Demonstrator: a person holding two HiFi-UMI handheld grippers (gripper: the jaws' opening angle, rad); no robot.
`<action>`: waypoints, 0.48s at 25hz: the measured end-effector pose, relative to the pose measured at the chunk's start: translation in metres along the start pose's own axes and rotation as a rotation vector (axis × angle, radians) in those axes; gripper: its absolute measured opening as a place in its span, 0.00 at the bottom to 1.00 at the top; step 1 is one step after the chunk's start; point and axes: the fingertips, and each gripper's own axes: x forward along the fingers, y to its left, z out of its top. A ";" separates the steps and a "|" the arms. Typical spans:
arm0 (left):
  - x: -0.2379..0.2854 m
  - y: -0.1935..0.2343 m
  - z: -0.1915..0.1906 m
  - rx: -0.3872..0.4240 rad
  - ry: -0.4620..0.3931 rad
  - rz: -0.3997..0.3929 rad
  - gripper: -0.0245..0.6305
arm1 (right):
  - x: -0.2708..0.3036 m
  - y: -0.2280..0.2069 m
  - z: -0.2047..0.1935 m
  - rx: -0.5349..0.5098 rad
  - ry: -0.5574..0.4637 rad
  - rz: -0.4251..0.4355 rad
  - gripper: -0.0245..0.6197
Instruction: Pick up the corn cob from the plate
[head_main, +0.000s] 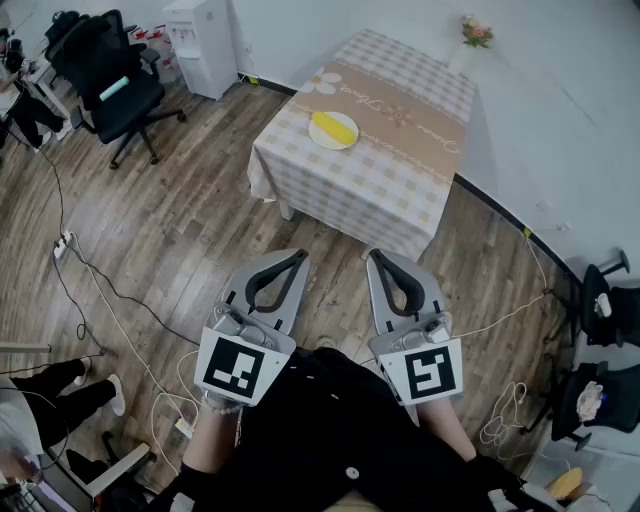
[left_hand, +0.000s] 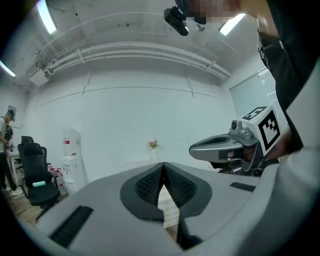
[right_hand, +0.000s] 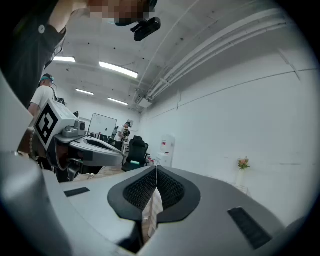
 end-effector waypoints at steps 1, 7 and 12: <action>0.001 -0.002 0.000 0.004 -0.001 0.000 0.06 | -0.001 -0.002 -0.001 0.001 -0.002 0.000 0.10; 0.008 -0.015 0.003 0.009 0.004 0.003 0.06 | -0.011 -0.010 -0.004 0.006 -0.003 0.009 0.10; 0.014 -0.028 0.003 0.012 0.009 0.014 0.06 | -0.020 -0.019 -0.010 0.017 -0.002 0.020 0.10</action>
